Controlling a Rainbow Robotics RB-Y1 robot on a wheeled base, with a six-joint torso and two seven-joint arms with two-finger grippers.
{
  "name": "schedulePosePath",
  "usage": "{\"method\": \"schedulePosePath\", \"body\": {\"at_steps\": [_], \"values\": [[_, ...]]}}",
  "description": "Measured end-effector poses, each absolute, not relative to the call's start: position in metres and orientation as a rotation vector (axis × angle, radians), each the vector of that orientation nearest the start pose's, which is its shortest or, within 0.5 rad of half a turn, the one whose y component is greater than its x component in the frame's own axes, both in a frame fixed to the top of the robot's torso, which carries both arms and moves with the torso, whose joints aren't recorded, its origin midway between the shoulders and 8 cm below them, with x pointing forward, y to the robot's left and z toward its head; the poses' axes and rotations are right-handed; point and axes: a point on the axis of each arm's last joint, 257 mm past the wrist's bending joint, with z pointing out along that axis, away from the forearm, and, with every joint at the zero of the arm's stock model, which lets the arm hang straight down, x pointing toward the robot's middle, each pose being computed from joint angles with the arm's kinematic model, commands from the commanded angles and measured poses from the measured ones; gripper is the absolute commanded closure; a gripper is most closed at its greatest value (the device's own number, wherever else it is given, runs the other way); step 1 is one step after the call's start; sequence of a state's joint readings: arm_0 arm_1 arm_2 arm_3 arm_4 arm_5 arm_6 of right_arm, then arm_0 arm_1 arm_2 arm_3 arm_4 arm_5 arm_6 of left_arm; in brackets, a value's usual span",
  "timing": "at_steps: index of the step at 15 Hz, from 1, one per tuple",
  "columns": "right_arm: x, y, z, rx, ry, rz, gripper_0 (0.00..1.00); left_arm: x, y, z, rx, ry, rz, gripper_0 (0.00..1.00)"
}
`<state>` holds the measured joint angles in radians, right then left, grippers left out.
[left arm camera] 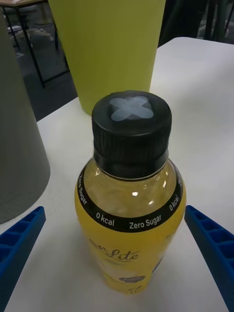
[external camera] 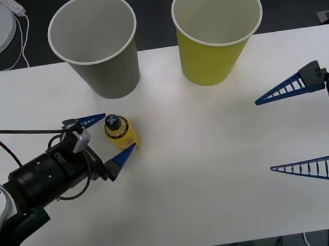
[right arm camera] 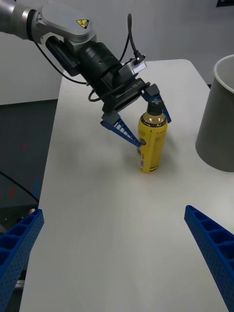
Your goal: Put the can into the green bin and the plastic bottle into the gray bin
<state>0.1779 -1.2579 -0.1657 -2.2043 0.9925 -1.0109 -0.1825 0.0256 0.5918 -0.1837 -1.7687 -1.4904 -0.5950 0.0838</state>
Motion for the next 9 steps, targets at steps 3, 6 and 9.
{"method": "schedulePosePath", "body": {"at_steps": [3,6,9], "values": [[0.301,-0.172,-0.089,-1.587,1.387,0.533,0.0,0.46,0.138,-0.229,0.987,1.53,-0.315,0.0],[0.301,-0.172,-0.089,-1.587,1.387,0.533,0.0,0.466,0.131,-0.228,0.991,1.526,-0.324,0.0],[0.301,-0.172,-0.089,-1.587,1.387,0.533,0.0,0.469,0.124,-0.228,1.0,1.522,-0.326,0.0]]}}
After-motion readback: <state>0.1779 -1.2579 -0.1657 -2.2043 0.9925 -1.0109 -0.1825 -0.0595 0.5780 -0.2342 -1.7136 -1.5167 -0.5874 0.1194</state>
